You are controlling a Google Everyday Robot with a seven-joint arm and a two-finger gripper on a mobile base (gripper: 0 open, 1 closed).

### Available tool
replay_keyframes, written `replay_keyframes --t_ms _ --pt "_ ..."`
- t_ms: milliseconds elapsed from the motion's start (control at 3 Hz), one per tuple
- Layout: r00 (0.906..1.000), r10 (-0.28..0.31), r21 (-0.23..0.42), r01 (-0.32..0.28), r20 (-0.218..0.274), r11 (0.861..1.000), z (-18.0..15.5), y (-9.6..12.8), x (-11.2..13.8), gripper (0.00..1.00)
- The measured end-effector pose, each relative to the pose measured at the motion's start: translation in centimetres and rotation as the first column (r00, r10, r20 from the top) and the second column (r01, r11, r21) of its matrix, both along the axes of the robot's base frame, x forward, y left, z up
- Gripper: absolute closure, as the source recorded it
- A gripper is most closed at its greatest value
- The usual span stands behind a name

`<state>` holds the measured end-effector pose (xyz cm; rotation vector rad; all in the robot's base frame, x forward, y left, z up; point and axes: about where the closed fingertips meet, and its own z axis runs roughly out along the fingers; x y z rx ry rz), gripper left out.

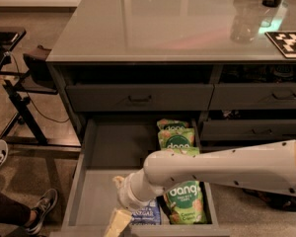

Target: Pick blue chip bag from middle drawer and place on counter

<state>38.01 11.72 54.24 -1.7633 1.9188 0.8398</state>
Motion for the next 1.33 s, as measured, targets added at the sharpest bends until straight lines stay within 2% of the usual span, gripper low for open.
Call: replay_keyframes --t_ms 333,667,1000,1333 --pt "1.0 0.0 0.0 0.0 0.0 1.0 0.0 0.0 0.0 0.0" --pt "0.9999 -0.013 0.011 0.013 0.011 1.0 0.2 -1.2 1.2 0.0" --pt "0.9964 -0.045 -0.017 0.046 0.072 0.999 0.1 -3.7 4.5 0.0" --pt "0.9908 -0.072 -0.09 0.082 0.115 0.993 -1.4 -5.7 8.0 0.0"
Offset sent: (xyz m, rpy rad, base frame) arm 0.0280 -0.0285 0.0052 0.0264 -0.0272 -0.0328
